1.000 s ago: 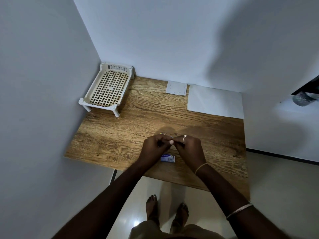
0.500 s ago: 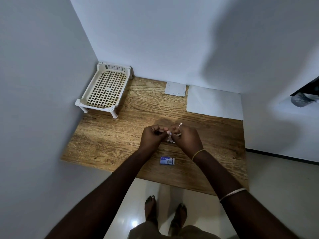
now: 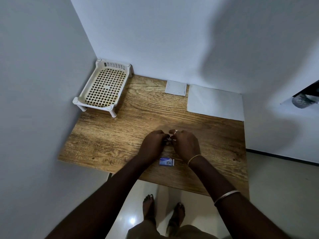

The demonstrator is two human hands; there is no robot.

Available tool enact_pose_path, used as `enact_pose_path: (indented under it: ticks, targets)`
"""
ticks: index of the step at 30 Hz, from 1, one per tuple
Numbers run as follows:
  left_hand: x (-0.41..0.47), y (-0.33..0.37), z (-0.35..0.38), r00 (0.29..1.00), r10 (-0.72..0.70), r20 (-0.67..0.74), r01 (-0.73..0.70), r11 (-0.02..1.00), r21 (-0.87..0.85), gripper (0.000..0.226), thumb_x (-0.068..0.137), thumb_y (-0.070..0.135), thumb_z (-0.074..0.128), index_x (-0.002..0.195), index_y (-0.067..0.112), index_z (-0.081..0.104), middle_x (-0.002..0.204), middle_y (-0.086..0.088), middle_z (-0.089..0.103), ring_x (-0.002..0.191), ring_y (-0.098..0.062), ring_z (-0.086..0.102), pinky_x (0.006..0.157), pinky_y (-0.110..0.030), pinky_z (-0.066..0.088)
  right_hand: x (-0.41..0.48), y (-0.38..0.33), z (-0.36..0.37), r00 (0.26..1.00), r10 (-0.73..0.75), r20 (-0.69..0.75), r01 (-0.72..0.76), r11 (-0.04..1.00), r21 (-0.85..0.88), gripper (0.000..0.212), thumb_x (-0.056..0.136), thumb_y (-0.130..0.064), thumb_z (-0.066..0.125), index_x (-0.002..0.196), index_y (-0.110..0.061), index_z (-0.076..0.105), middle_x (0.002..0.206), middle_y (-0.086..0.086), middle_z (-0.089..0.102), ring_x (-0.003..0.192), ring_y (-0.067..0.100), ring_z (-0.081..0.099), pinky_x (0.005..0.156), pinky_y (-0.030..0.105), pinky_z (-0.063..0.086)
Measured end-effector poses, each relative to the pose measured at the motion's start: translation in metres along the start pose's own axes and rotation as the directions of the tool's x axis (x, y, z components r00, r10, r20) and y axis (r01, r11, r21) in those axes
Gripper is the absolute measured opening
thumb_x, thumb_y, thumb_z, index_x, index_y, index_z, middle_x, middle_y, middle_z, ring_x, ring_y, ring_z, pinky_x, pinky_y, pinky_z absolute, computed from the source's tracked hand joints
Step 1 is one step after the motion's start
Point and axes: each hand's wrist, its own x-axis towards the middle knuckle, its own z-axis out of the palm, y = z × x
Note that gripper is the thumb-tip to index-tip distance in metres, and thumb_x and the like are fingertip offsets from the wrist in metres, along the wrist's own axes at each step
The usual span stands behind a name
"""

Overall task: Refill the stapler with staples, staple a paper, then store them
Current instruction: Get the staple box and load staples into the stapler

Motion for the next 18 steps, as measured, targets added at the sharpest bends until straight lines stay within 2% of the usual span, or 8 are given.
enact_pose_path:
  ticks: [3,6,12,18]
  targets:
    - [0.0009,-0.0012,0.0014,0.997,0.063,-0.038,-0.058,0.993,0.106,0.025,0.093,0.022,0.067,0.117,0.02,0.074,0.108,-0.003,0.071,0.096,-0.022,0.063,0.079,-0.037,0.05,-0.0012,-0.0013,0.003,1.0,-0.024,-0.01,0.024,0.999,-0.046,0.035,0.085,-0.02,0.072,0.12,-0.023,0.07,0.085,0.013,0.075,0.079,0.033,0.071,0.068,0.039,0.057]
    - [0.0024,-0.0018,0.0014,0.996,0.068,-0.051,-0.059,0.985,0.163,0.024,0.093,0.027,0.067,0.115,0.021,0.075,0.109,-0.002,0.069,0.098,-0.024,0.06,0.078,-0.039,0.046,-0.0007,-0.0016,0.0041,0.999,-0.036,-0.004,0.036,0.996,-0.08,0.034,0.087,-0.019,0.07,0.12,-0.021,0.07,0.085,0.014,0.075,0.08,0.034,0.07,0.069,0.039,0.056]
    - [0.005,-0.005,0.0,0.999,0.04,-0.008,-0.038,0.983,0.177,0.026,0.09,0.027,0.07,0.115,0.02,0.075,0.112,-0.004,0.067,0.101,-0.025,0.058,0.08,-0.039,0.047,0.0015,-0.0028,0.0061,0.998,-0.047,0.041,0.052,0.989,-0.141,0.031,0.092,-0.017,0.061,0.123,-0.021,0.066,0.089,0.014,0.073,0.083,0.034,0.069,0.071,0.037,0.052]
    - [0.0078,-0.0053,-0.0034,0.998,0.055,0.019,-0.058,0.983,0.174,0.027,0.09,0.026,0.071,0.116,0.023,0.075,0.112,-0.002,0.07,0.101,-0.024,0.059,0.079,-0.037,0.045,0.0031,-0.0045,0.0056,0.995,-0.028,0.093,0.043,0.986,-0.163,0.034,0.092,-0.014,0.062,0.126,-0.021,0.063,0.089,0.012,0.073,0.085,0.032,0.069,0.07,0.036,0.05]
